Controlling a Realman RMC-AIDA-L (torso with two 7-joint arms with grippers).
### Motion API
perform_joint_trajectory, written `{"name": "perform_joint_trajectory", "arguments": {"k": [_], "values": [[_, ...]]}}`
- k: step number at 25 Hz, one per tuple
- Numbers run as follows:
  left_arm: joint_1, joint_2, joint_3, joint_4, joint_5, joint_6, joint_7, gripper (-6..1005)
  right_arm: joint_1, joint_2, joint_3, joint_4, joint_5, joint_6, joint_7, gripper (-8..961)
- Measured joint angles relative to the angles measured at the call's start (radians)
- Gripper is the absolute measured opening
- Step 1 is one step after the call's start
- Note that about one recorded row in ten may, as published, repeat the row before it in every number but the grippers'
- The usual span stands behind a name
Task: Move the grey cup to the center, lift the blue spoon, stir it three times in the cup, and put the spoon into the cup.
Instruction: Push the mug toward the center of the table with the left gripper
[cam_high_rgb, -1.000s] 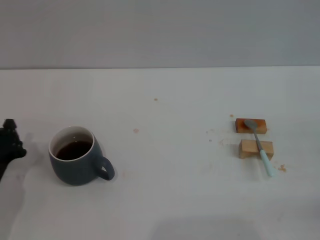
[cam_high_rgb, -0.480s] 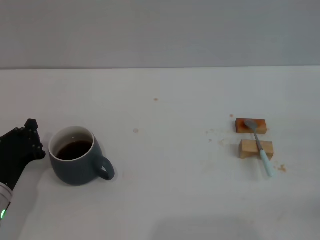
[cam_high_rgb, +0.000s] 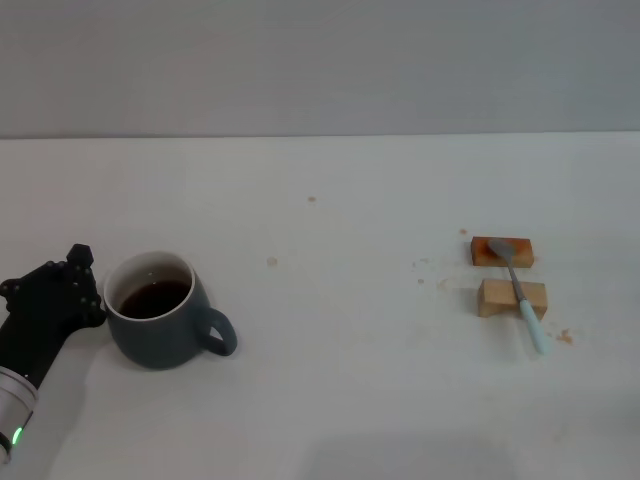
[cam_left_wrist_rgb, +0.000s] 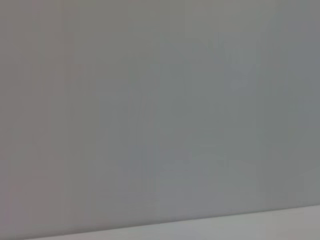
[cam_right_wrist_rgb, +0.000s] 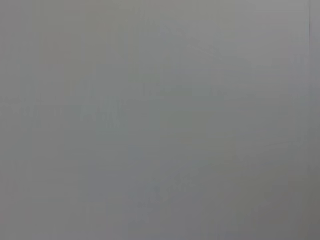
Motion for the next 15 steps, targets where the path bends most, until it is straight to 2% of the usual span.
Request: {"name": "perform_joint_trajectory", "arguments": {"k": [15], "values": [[0.007, 0.001, 0.057, -0.020, 0.000, 0.014, -0.006, -2, 0.001, 0.000, 0.000, 0.012, 0.000, 0.007, 0.000, 721]]}}
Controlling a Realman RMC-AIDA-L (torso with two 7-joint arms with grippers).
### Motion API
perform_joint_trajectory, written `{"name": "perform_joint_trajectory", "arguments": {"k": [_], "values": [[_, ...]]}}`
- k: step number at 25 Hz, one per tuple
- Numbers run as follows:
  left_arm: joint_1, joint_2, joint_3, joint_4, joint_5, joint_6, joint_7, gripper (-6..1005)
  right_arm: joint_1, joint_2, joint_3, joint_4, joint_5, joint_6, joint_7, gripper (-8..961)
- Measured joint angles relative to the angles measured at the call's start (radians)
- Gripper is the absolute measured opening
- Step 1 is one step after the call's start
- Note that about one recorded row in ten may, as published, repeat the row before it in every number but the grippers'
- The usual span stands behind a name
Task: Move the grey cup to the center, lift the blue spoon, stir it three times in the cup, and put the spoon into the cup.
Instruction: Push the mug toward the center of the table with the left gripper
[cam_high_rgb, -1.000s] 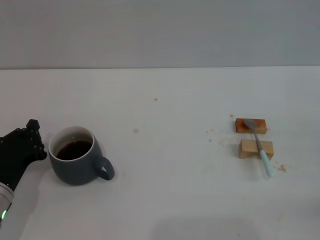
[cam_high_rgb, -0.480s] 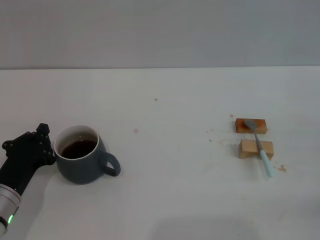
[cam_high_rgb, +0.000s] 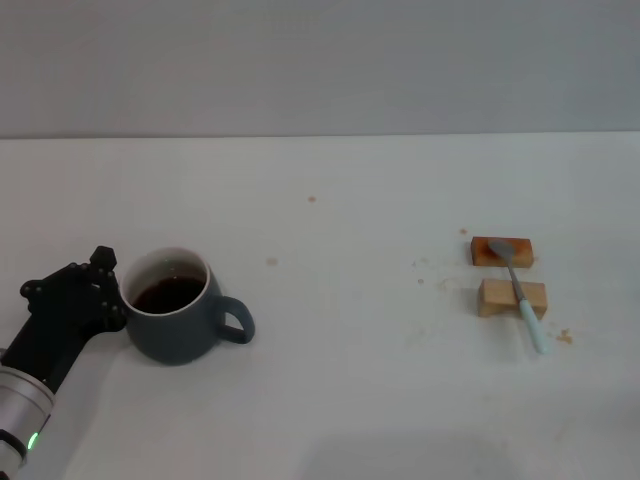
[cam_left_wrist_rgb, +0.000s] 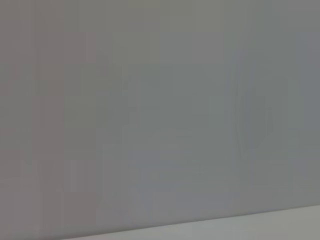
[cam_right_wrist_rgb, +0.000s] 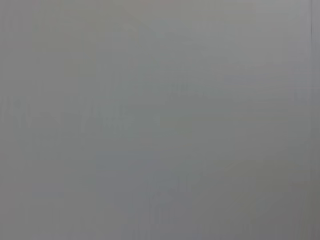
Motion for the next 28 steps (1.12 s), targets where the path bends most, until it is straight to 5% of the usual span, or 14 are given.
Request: {"name": "perform_joint_trajectory", "arguments": {"k": [28], "values": [[-0.006, 0.004, 0.107, -0.066, 0.001, -0.029, 0.000, -2, 0.019, -0.001, 0.009, 0.007, 0.000, 0.017, 0.000, 721]]}}
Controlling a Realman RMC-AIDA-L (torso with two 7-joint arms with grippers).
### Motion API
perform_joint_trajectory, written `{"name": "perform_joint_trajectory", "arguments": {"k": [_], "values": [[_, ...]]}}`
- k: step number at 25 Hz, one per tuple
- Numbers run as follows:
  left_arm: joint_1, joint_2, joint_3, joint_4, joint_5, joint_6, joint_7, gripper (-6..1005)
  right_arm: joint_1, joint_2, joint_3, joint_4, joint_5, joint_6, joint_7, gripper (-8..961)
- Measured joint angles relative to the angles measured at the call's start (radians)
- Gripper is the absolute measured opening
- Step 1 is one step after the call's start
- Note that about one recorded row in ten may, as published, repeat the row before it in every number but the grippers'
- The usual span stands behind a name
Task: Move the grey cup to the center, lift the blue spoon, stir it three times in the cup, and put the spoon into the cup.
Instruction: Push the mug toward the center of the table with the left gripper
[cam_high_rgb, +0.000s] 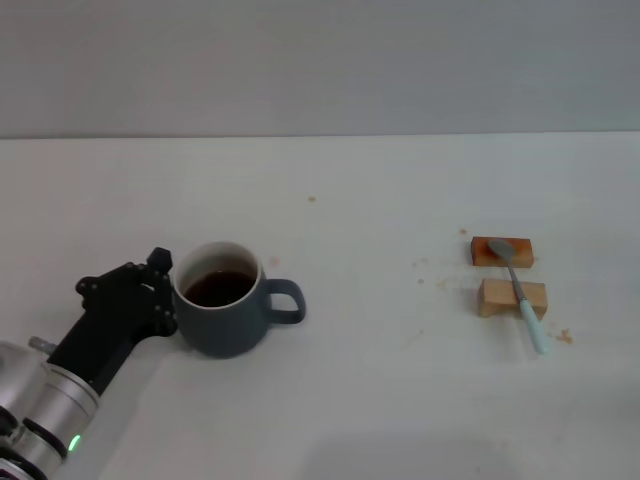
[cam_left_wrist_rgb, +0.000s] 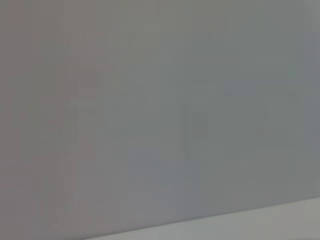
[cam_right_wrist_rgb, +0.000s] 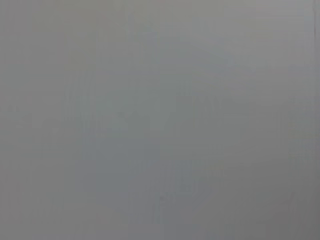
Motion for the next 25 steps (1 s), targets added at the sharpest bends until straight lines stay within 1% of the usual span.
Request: {"name": "perform_joint_trajectory", "arguments": {"k": [6, 25], "values": [[0.000, 0.000, 0.038, -0.026, -0.001, -0.020, 0.000, -2, 0.004, 0.000, 0.001, 0.001, 0.000, 0.008, 0.000, 721], [0.000, -0.006, 0.096, -0.046, -0.001, -0.045, -0.024, -2, 0.009, 0.000, -0.002, 0.001, 0.000, 0.009, 0.000, 722]]}}
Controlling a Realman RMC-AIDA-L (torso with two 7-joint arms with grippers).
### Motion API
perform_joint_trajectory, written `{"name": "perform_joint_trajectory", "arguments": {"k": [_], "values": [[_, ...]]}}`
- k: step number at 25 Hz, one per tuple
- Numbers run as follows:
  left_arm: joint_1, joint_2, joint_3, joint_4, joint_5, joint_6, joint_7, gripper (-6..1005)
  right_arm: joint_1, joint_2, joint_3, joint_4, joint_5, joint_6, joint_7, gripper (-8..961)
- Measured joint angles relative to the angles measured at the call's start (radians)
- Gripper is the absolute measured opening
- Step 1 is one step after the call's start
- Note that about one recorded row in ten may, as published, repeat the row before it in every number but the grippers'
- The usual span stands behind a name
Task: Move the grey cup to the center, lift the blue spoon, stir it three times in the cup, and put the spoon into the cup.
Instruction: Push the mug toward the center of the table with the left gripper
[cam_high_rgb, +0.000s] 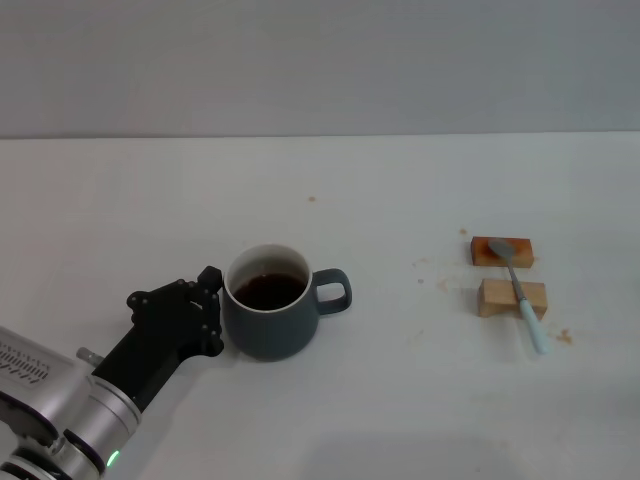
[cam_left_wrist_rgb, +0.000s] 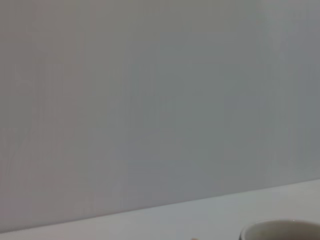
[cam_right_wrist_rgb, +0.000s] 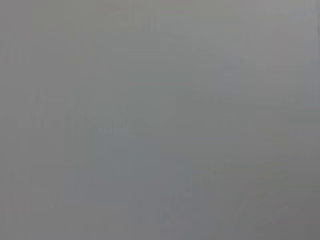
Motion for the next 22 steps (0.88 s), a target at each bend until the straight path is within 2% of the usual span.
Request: {"name": "perform_joint_trajectory", "arguments": {"k": [16, 20, 21, 22], "values": [[0.006, 0.001, 0.015, -0.014, 0.000, -0.014, -0.008, -2, 0.008, 0.001, -0.006, -0.005, 0.000, 0.001, 0.000, 722], [0.007, 0.005, -0.007, -0.025, -0.016, -0.033, -0.008, -2, 0.003, 0.003, -0.015, 0.000, 0.000, 0.001, 0.000, 722], [0.005, 0.010, -0.059, -0.038, -0.034, -0.066, -0.004, -2, 0.000, 0.004, -0.025, 0.001, 0.000, 0.001, 0.000, 722], [0.005, 0.010, -0.059, -0.038, -0.034, -0.066, -0.004, -2, 0.000, 0.004, -0.025, 0.001, 0.000, 0.001, 0.000, 722]]}}
